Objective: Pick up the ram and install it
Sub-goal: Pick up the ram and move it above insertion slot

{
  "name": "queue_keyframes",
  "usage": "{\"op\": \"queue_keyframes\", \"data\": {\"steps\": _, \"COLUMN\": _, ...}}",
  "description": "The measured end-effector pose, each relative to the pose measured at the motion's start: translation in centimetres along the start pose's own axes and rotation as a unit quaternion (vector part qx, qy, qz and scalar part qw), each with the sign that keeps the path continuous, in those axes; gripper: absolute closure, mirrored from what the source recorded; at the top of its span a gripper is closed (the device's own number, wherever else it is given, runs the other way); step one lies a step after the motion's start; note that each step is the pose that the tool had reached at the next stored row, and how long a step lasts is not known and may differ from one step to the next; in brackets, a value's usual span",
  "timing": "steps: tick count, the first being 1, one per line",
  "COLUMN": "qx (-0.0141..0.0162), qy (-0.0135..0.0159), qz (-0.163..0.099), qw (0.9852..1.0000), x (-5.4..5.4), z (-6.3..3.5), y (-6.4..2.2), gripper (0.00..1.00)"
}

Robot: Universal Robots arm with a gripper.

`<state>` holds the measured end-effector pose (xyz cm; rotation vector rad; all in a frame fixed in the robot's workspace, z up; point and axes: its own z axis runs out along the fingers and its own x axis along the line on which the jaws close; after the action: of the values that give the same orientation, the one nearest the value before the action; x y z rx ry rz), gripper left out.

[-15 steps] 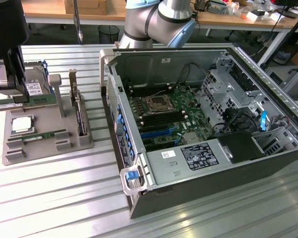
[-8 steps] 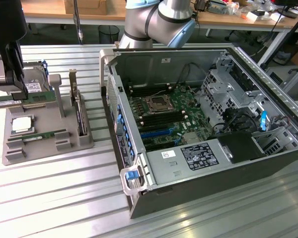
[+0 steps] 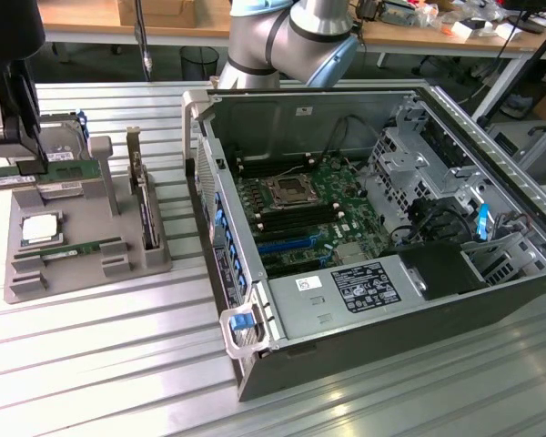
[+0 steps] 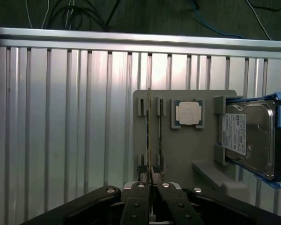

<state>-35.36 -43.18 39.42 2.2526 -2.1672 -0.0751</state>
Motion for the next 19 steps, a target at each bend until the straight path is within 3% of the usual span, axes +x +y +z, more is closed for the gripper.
{"op": "queue_keyframes", "data": {"steps": 19, "qx": 0.0000, "qy": 0.0000, "qz": 0.000, "qw": 1.0000, "x": 0.0, "z": -1.99, "y": 0.09, "gripper": 0.88}}
